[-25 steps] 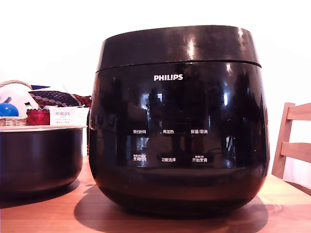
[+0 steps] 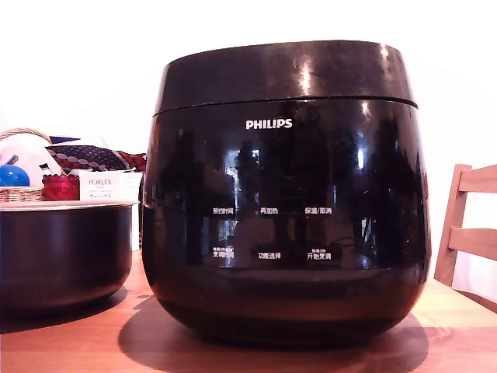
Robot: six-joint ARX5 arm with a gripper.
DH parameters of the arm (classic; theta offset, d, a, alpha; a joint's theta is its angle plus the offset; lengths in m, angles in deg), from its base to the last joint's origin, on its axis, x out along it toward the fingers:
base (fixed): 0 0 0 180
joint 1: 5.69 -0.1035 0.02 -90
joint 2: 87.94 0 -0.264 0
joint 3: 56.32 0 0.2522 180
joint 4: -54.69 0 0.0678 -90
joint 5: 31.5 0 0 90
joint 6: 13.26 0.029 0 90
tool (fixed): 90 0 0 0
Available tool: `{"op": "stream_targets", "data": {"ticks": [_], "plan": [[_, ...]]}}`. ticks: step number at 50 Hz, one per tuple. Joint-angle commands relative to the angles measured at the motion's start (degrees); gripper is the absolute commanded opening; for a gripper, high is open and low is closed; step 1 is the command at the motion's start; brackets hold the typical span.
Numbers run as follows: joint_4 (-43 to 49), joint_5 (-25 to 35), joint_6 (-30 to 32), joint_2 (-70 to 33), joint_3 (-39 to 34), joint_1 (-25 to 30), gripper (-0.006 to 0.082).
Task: Open the rice cooker by pressing the large metal button on the top of its lid with medium force
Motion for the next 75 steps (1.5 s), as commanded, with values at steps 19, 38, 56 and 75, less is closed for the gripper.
{"op": "stream_targets", "data": {"ticks": [19, 38, 56, 75], "plan": [[-6.43, 20.48, -20.33, 0.55, 0.09, 4.07, -0.0023], [-8.07, 35.85, -26.27, 0.52, 5.81, 6.12, -0.0023], [-7.76, 41.11, -26.82, -3.91, 12.57, 9.53, -0.0023], [-7.78, 41.64, -23.96, -9.75, 16.35, 11.21, -0.0023]]}}
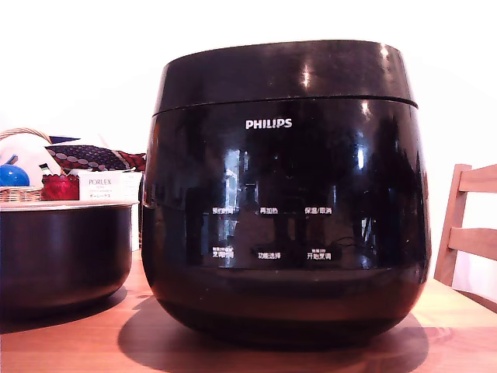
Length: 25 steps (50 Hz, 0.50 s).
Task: Open the rice cooker by pressing the large metal button on the top of its lid with medium force
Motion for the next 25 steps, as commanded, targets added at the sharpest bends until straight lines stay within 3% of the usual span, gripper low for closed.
{"op": "stream_targets", "data": {"ticks": [1, 13, 25], "plan": [[-0.59, 0.44, 1.51, -0.9, 1.38, 0.11, -0.0023], [-0.72, 0.39, 3.56, -4.42, 4.92, 0.15, -0.0023], [-0.68, 0.42, 11.28, -12.39, 9.35, 0.33, -0.0023]]}}
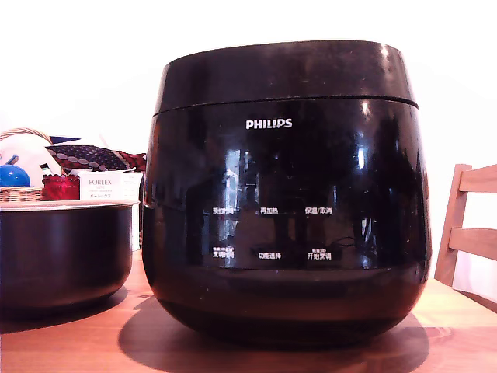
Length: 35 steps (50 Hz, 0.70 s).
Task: Open the rice cooker by pressing the large metal button on the top of its lid with medium force
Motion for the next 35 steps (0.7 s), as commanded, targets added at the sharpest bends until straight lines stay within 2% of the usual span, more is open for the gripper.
{"op": "stream_targets", "data": {"ticks": [1, 18, 35], "plan": [[-0.26, 0.07, 2.58, -2.56, 0.98, 0.42, -0.0023], [-2.32, -0.55, 12.48, -17.38, 6.99, 6.62, -0.0023], [-9.73, -9.66, 20.92, -31.02, 9.29, 18.88, -0.0023]]}}
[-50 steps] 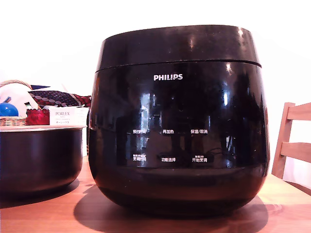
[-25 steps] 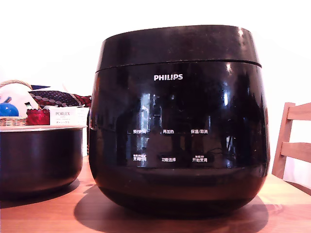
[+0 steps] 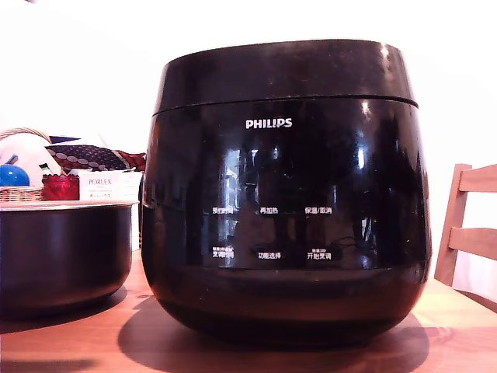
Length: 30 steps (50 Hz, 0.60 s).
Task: Open the rice cooker by pressing the large metal button on the top of its lid with medium force
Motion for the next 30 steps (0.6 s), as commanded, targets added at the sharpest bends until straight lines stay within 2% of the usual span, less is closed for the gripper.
{"op": "stream_targets", "data": {"ticks": [1, 19, 30], "plan": [[-1.88, -1.64, 1.05, -2.03, 0.85, 1.97, -0.0023], [-11.17, -13.25, 8.37, -11.76, 0.87, 11.76, -0.0023], [-14.97, -16.7, 9.31, -16.7, 0.87, 15.04, -0.0023]]}}
